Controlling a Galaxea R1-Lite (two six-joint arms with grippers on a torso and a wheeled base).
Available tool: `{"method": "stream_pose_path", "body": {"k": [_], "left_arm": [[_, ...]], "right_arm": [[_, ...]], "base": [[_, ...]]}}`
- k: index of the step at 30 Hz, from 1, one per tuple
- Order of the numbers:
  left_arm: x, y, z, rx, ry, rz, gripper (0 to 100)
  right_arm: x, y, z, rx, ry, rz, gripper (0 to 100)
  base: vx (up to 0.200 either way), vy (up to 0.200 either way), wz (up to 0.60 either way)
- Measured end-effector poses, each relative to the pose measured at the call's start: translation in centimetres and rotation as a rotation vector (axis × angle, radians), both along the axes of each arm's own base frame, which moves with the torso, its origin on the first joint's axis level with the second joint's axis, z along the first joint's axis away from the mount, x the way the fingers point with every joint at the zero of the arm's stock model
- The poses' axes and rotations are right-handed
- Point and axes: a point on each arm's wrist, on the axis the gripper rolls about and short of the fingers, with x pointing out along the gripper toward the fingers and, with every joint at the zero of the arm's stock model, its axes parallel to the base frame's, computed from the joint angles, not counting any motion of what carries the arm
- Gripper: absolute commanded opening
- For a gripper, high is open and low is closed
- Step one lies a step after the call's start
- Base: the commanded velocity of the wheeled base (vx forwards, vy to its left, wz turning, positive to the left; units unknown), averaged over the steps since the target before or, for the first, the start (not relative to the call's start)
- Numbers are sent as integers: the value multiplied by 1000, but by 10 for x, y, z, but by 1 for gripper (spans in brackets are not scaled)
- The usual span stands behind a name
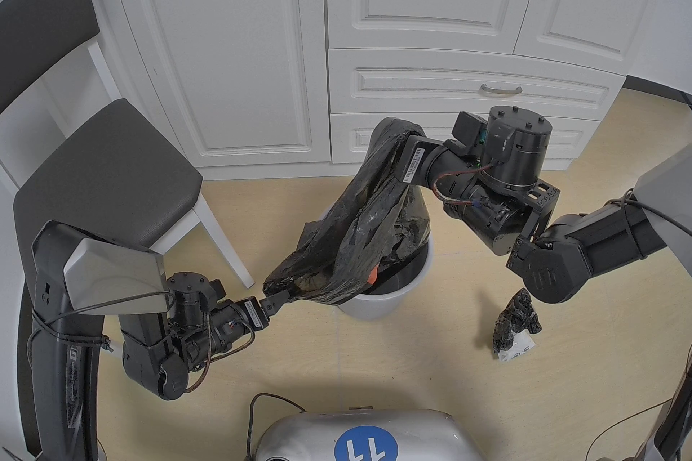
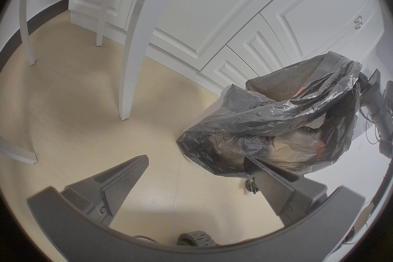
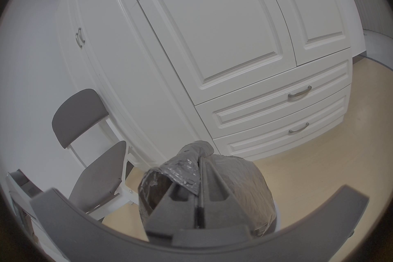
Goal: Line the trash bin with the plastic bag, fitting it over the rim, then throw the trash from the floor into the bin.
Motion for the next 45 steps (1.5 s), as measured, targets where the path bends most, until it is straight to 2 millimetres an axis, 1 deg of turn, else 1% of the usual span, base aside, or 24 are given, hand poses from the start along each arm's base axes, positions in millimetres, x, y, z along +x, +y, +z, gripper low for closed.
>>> {"method": "stream_pose_path", "body": {"k": [8,15,28,29,38,42,45], "left_arm": [[7,-2,1,-18,-23,4,100],[20,-8,-1,-30,-61,1,100],[36,-16,-4,-38,-103,-9,100],[37,-17,-5,-40,-108,-10,0],[46,-21,-6,-50,-138,-14,0],[42,-18,-5,-44,-130,-9,0],[36,-16,-1,-35,-122,-10,0]], "right_arm": [[-4,-3,4,-6,8,0,0],[-7,-5,10,-5,11,1,0],[-10,-9,19,9,-7,-2,0],[-11,-9,20,9,-8,-3,0],[-10,-11,19,7,-5,-7,0],[-11,-12,16,-5,3,-6,0],[-12,-14,9,-30,20,0,0]], "base": [[0,0,0],[0,0,0],[0,0,0],[0,0,0],[0,0,0],[0,0,0],[0,0,0]]}}
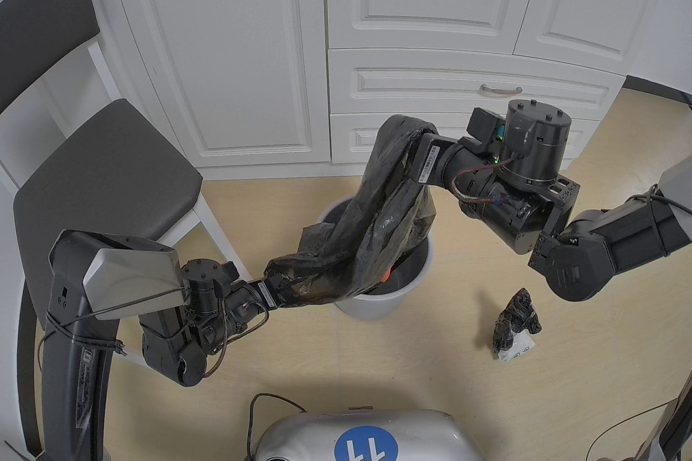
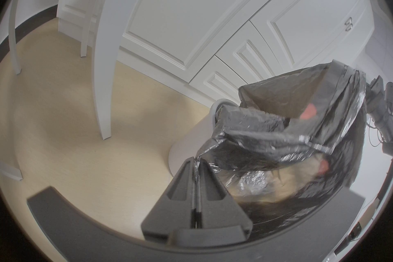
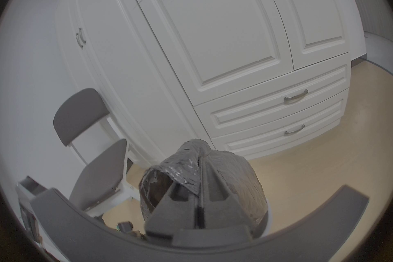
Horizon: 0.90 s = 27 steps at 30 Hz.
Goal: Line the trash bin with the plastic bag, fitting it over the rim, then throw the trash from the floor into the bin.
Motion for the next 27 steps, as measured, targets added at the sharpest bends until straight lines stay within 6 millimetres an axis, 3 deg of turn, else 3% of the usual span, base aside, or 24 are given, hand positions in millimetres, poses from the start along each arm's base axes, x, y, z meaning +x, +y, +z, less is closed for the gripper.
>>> {"method": "stream_pose_path", "body": {"k": [7,12,21,27], "left_arm": [[-5,1,6,70,-36,-18,0],[-9,-7,7,98,-53,-49,0],[-15,-26,14,81,-74,-94,0],[-14,-33,19,35,-76,-99,0]], "right_arm": [[-10,-5,-19,-98,29,70,0],[-22,4,-33,-145,39,139,0],[-28,36,-69,-179,78,210,0],[-21,59,-92,-170,78,225,0]], "base": [[0,0,0],[0,0,0],[0,0,0],[0,0,0]]}}
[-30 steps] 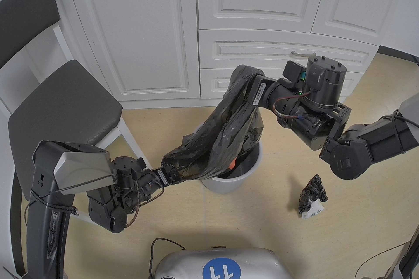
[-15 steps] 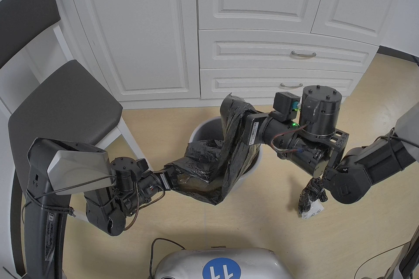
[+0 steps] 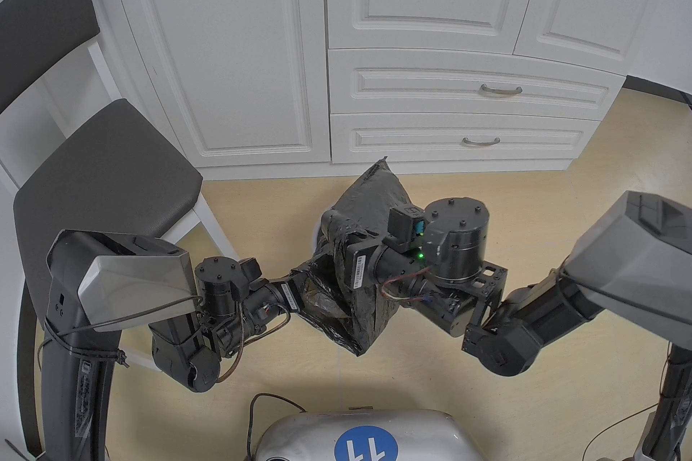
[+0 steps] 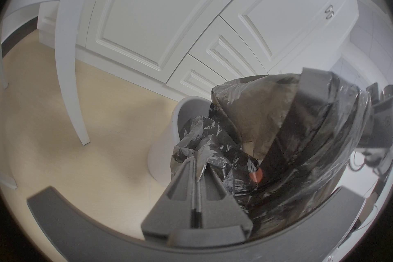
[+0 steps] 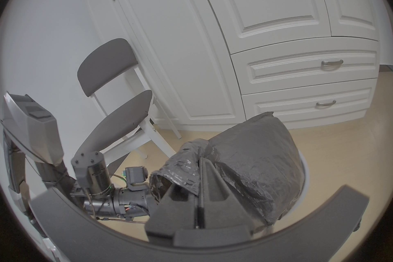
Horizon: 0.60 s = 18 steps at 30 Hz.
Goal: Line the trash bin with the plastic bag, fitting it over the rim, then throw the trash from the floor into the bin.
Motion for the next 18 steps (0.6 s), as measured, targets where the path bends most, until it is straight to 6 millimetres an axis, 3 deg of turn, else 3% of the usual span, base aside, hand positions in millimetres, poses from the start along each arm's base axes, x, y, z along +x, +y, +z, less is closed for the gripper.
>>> {"method": "stream_pose_path", "body": {"k": [8,18], "left_arm": [[0,0,-1,-28,19,-3,0],[12,1,-16,-28,22,-25,0]], "right_arm": [[16,20,-17,64,15,-40,0],[29,24,-20,145,42,-60,0]], "base": [[0,0,0],[0,0,0]]}}
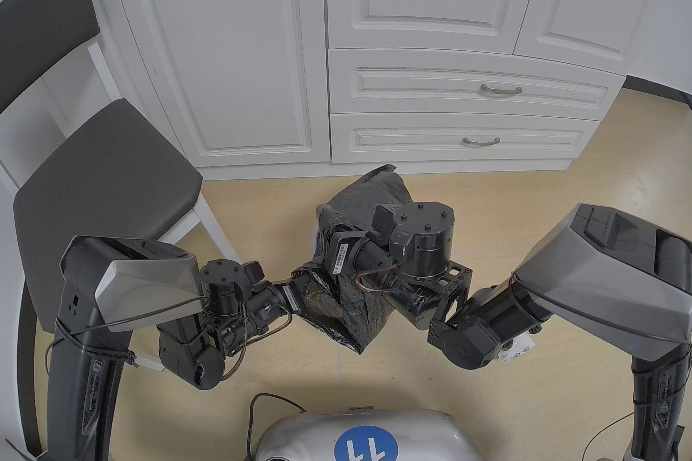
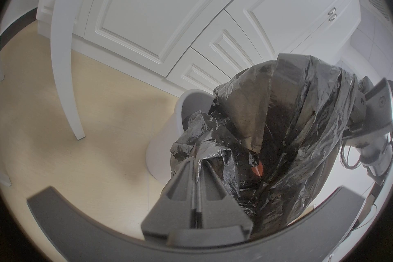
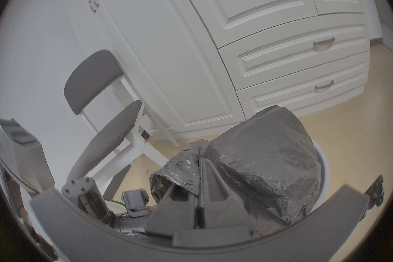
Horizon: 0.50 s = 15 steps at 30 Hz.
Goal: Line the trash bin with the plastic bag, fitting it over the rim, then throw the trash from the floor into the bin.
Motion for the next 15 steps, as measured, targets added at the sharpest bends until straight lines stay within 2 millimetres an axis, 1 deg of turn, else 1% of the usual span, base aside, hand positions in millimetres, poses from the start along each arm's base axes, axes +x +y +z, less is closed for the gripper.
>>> {"method": "stream_pose_path", "body": {"k": [2,3,9,15], "left_arm": [[1,0,-1,-1,0,-6,0],[1,0,-2,-1,2,-9,100],[-3,1,-5,-3,25,-51,100],[-5,2,-4,-9,32,-76,100]], "right_arm": [[2,2,-1,13,3,-1,0],[3,3,-1,17,2,-1,0],[6,6,-6,23,11,0,0],[7,6,-8,21,13,-3,0]], "base": [[0,0,0],[0,0,0],[0,0,0],[0,0,0]]}}
